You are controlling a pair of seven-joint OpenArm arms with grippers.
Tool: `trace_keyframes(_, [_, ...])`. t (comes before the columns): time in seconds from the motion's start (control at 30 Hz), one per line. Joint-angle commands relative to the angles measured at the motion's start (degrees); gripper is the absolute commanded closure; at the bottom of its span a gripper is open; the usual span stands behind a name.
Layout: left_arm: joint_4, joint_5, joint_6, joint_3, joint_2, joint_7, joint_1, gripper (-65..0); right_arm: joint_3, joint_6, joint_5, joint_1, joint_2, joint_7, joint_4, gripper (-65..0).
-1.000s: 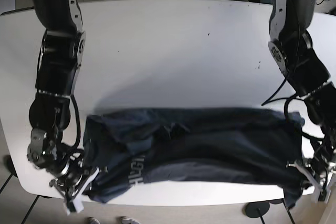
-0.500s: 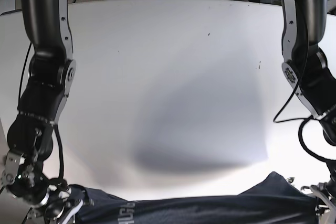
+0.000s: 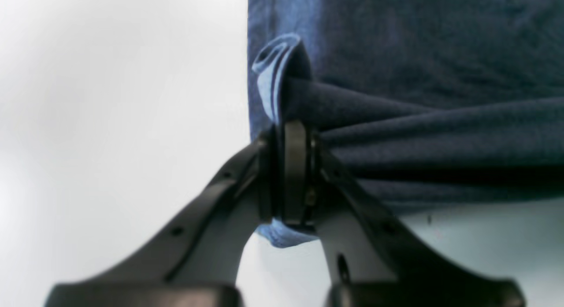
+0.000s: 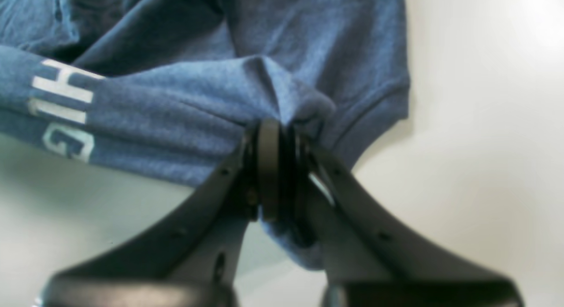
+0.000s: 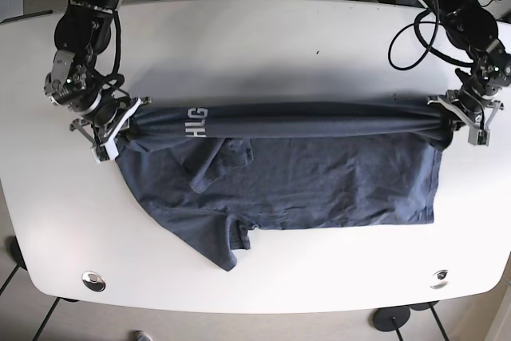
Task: Fold the T-shirt properly
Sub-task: 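Lift the hem with both grippers and fold it toward the collar, then release the hem and grasp the folded shirt edge with both grippers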
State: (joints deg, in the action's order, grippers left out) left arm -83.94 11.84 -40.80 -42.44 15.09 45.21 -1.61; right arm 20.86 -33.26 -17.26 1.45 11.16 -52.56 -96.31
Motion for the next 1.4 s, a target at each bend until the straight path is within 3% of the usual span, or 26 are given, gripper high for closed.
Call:
trace_keyframes(0.03, [-4.28, 0.87, 0.80, -0.77, 1.39, -1.12, 2.53, -0.1, 0.54, 0.07, 0.33, 3.16, 1.02, 1.08, -5.27, -1.9])
trace_keyframes(0.2, [-12.01, 1.83, 0.80, -0.86, 1.13, -1.12, 11.41, 0.0, 0.54, 0.07, 0.25, 12.83, 0.84, -0.41, -13.36, -2.1])
trace_keyframes(0.33, [-13.60, 1.83, 0.80, -2.88, 0.34, -1.12, 15.36, 0.0, 0.54, 0.07, 0.16, 17.40, 0.84, -0.41, -13.97, -2.2])
trace_keyframes(0.5, [-13.77, 1.83, 0.80, -4.11, 0.34, -1.12, 19.85, -0.1, 0.54, 0.07, -7.58, 23.56, 1.55, -0.41, -13.97, -2.5])
trace_keyframes(0.67, [-13.86, 1.83, 0.80, -4.11, 0.34, -1.04, 24.86, -2.5, 0.81, 0.07, -11.18, 29.54, 2.34, -0.41, -14.94, -4.0])
trace_keyframes(0.73, [-13.95, 1.83, 0.80, -4.11, 0.34, -1.04, 26.27, -16.5, 0.98, 0.07, -12.41, 31.29, 2.42, -0.41, -15.47, -15.7])
trace_keyframes(0.77, [-14.83, 1.83, 0.80, -4.11, 0.34, -1.04, 26.53, -26.2, 0.98, 0.07, -12.41, 32.35, 2.95, -0.41, -15.56, -26.8])
trace_keyframes(0.83, [-15.88, 1.83, 0.80, -4.20, 0.25, -1.04, 26.62, -35.1, 1.86, 0.07, -14.35, 33.32, 3.22, -0.24, -15.64, -39.6])
trace_keyframes(0.87, [-16.41, 1.83, 0.80, -4.20, 0.34, -1.04, 26.35, -35.8, 3.62, -0.11, -16.19, 33.49, 3.22, -0.24, -16.17, -43.6])
trace_keyframes(0.93, [-19.57, 2.80, 0.80, -6.75, 0.42, -1.04, 26.09, -35.7, 8.19, -3.10, -22.17, 35.16, 3.22, -0.59, -16.87, -44.2])
trace_keyframes(0.97, [-21.60, 6.58, 0.80, -9.39, 0.42, -1.04, 25.74, -35.7, 10.65, -5.12, -25.86, 35.34, 3.22, -1.12, -17.05, -44.2])
trace_keyframes(1.03, [-22.21, 14.49, 0.80, -12.91, 0.86, 0.46, 25.39, -35.7, 14.61, -6.00, -30.61, 34.63, 4.01, -3.93, -17.05, -44.2])
trace_keyframes(1.13, [-22.12, 18.54, 0.80, -14.14, 2.97, 5.38, 24.68, -35.7, 14.61, -5.82, -31.67, 32.79, 3.92, -6.83, -16.96, -44.2])
trace_keyframes(1.2, [-22.04, 15.99, 0.80, -11.50, 2.80, 6.09, 23.45, -35.0, 14.43, -5.65, -30.61, 32.52, 3.57, -6.83, -16.79, -44.2])
trace_keyframes(1.3, [-17.38, 5.53, 0.80, -7.72, 0.34, 5.91, 21.78, -24.4, 14.61, -5.73, -20.77, 32.35, -0.74, -6.83, -16.79, -41.5])
trace_keyframes(1.4, [-12.19, -0.10, 0.80, -7.72, -0.98, 5.91, 18.79, -14.4, 14.52, -6.26, -14.08, 32.35, -3.03, -6.83, -16.70, -35.7])
